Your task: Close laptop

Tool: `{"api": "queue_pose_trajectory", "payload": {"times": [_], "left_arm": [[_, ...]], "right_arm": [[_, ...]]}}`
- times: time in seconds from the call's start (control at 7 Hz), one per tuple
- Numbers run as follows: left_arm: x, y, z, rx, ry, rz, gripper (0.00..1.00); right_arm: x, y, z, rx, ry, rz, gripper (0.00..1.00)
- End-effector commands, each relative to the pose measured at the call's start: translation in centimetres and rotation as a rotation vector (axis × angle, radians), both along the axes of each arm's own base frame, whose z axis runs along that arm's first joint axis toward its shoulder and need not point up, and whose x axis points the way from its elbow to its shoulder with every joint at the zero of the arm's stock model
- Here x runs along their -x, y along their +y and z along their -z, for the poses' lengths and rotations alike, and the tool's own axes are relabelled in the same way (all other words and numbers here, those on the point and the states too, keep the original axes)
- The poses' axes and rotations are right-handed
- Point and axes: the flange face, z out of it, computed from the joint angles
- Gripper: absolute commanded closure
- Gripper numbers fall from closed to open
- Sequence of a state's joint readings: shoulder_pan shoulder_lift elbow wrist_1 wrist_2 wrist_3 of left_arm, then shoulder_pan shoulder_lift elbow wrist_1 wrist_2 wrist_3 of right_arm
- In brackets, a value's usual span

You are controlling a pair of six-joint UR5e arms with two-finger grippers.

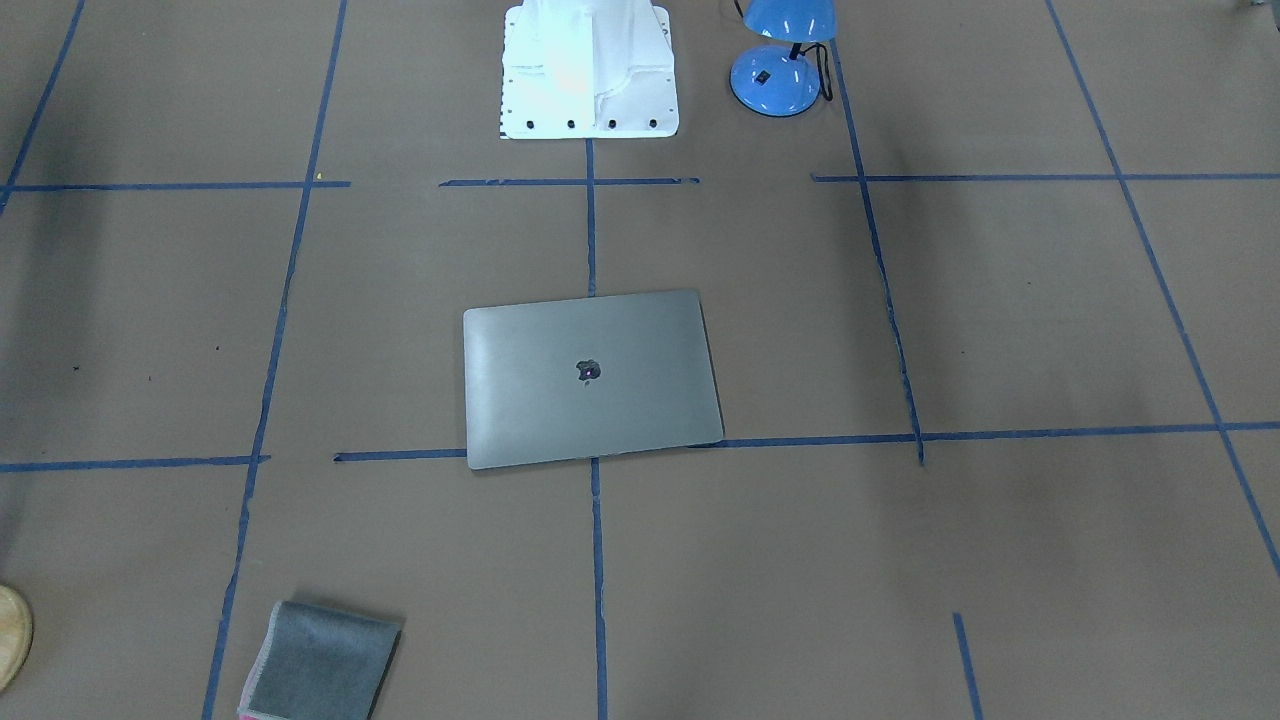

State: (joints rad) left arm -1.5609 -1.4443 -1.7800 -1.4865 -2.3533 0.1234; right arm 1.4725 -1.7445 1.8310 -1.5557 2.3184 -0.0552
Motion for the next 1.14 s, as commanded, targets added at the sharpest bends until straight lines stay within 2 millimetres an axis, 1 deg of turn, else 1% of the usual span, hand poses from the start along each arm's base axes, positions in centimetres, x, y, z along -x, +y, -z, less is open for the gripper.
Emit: {"api": "queue_pose_trajectory", "payload": {"times": [0.0,0.43,1.0], "left_arm": [[-0.02,0.03,-0.13,-0.004,-0.002,-0.006,0.00],[-0.02,-0.03,0.63,-0.020,-0.002,-0.006,0.00],[-0.02,-0.04,0.63,-0.020,-0.002,-0.006,0.00]], "right_arm": [[-0.01,0.05,-0.02,0.000,0.001,0.000,0.00],[-0.01,0.12,-0.07,0.002,-0.001,0.000,0.00],[-0.02,0.24,-0.11,0.002,-0.001,0.000,0.00]]}}
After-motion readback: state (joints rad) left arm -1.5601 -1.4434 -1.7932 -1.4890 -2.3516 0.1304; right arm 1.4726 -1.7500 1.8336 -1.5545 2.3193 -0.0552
